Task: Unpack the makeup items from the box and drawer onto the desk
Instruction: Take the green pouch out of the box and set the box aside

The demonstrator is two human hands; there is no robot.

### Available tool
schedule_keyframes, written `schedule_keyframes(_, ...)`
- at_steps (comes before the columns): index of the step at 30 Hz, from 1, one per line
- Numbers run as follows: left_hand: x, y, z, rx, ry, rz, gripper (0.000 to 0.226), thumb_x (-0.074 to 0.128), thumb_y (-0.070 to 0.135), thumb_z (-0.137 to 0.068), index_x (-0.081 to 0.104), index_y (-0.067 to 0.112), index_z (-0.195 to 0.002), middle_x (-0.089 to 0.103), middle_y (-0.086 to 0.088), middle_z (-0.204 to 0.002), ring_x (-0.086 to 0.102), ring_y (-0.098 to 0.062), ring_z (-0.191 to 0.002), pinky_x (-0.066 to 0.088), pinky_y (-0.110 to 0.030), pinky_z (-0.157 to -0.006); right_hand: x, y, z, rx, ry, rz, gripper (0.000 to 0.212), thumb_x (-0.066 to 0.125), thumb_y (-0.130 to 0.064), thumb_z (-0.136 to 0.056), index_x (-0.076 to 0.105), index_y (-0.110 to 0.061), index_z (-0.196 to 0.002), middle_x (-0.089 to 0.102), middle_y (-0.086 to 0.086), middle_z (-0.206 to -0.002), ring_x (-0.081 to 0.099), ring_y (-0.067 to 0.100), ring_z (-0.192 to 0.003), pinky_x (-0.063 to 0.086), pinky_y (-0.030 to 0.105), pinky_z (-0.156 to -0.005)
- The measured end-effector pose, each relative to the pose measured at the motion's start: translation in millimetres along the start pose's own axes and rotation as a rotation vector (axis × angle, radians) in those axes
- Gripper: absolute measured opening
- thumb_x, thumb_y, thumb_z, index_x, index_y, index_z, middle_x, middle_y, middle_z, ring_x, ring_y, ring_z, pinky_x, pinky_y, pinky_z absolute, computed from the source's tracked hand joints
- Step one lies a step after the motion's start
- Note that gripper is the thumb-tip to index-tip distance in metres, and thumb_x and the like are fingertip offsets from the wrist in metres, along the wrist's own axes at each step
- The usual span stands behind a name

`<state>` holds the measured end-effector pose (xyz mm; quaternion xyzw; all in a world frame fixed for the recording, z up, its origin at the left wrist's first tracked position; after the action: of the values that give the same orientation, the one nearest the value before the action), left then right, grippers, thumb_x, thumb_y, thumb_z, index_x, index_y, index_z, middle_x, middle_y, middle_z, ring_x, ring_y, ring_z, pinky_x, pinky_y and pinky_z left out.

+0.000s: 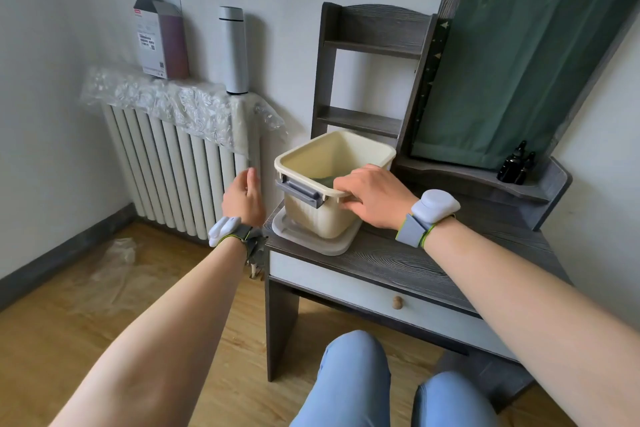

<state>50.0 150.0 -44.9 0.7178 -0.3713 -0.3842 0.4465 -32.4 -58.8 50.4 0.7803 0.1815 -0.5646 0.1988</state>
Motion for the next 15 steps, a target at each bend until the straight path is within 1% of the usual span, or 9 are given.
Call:
schedule_keyframes(2, 4.4, 11.5, -1.8, 0.026, -0.020, 0.050, 0.049, 0.033, 0.054, -0.090, 0.064, 0.022, -0.109, 0.070, -0.003, -0.101, 0.064, -0.025, -0.096, 0.050, -0.039, -0.087, 2.9, 2.8, 3.3, 0.003, -0.010, -0.017, 0.025, 0.064, -0.022, -0.085, 0.042, -0.023, -0.074, 0.047, 0.001, -0.071, 0.047, 0.027, -0.073, 0.027, 0.030, -0.069)
schedule_keyframes(3, 6.6, 18.8, -1.5, 0.050, -0.033, 0.054, 0.047, 0.036, 0.052, -0.092, 0.064, 0.021, -0.111, 0.070, -0.003, -0.104, 0.063, -0.023, -0.098, 0.049, -0.036, -0.085, 3.9, 4.2, 4.8, -0.001, -0.007, -0.014, 0.024, 0.066, -0.022, -0.084, 0.045, -0.021, -0.072, 0.049, 0.001, -0.070, 0.047, 0.026, -0.073, 0.027, 0.030, -0.070)
schedule_keyframes(5, 11.2, 32.3, 0.0, 0.088, -0.059, 0.060, 0.038, 0.044, 0.045, -0.095, 0.065, 0.019, -0.113, 0.069, 0.000, -0.106, 0.062, -0.018, -0.097, 0.045, -0.028, -0.080, 5.8, 6.8, 6.9, -0.004, 0.004, 0.014, 0.019, 0.068, -0.021, -0.082, 0.053, -0.015, -0.072, 0.054, 0.001, -0.069, 0.050, 0.025, -0.073, 0.032, 0.030, -0.071)
schedule_keyframes(7, 18.3, 43.9, 3.5, 0.092, -0.100, 0.115, 0.030, 0.053, 0.038, -0.094, 0.067, 0.017, -0.112, 0.068, 0.005, -0.102, 0.062, -0.014, -0.093, 0.046, -0.021, -0.076, 6.2, 10.2, 9.3, -0.001, 0.028, 0.027, 0.017, 0.070, -0.021, -0.079, 0.057, -0.014, -0.070, 0.058, 0.002, -0.070, 0.052, 0.025, -0.071, 0.039, 0.033, -0.071)
schedule_keyframes(9, 25.7, 52.6, 5.2, 0.099, -0.142, 0.143, 0.030, 0.060, 0.039, -0.087, 0.069, 0.020, -0.110, 0.068, 0.007, -0.098, 0.065, -0.014, -0.094, 0.051, -0.025, -0.079, 5.9, 11.2, 10.2, -0.003, 0.046, 0.022, 0.015, 0.071, -0.021, -0.077, 0.060, -0.013, -0.070, 0.060, 0.002, -0.072, 0.054, 0.026, -0.071, 0.044, 0.036, -0.072)
schedule_keyframes(12, 31.6, 64.7, 4.0, 0.110, -0.151, 0.095, 0.040, 0.063, 0.043, -0.074, 0.069, 0.026, -0.109, 0.069, 0.009, -0.102, 0.065, -0.012, -0.096, 0.052, -0.030, -0.086, 5.0, 10.9, 9.9, -0.001, 0.057, 0.017, 0.009, 0.069, -0.023, -0.078, 0.066, -0.014, -0.074, 0.064, 0.002, -0.078, 0.057, 0.026, -0.074, 0.046, 0.037, -0.074)
schedule_keyframes(14, 36.4, 70.7, -2.3, 0.064, -0.169, 0.030, 0.045, 0.065, 0.042, -0.071, 0.066, 0.027, -0.114, 0.069, 0.008, -0.109, 0.065, -0.015, -0.098, 0.053, -0.034, -0.089, 5.2, 12.9, 10.3, 0.005, 0.069, 0.025, 0.008, 0.068, -0.023, -0.078, 0.068, -0.016, -0.076, 0.065, 0.002, -0.079, 0.058, 0.026, -0.075, 0.045, 0.035, -0.074)
schedule_keyframes(15, 40.6, 72.3, -6.7, 0.014, -0.206, -0.054, 0.047, 0.067, 0.041, -0.071, 0.064, 0.025, -0.116, 0.068, 0.005, -0.111, 0.064, -0.018, -0.098, 0.052, -0.034, -0.087, 5.7, 13.8, 9.9, 0.006, 0.077, 0.032, 0.007, 0.067, -0.023, -0.078, 0.068, -0.016, -0.076, 0.065, 0.002, -0.079, 0.058, 0.026, -0.075, 0.045, 0.034, -0.073)
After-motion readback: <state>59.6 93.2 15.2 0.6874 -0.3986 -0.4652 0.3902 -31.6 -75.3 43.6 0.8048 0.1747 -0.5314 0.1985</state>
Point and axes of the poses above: each hand's wrist, its own z-axis away from the middle knuckle, its own x-axis out of the palm, y = z × x, the point moved 7 cm from there along -z, towards the middle knuckle
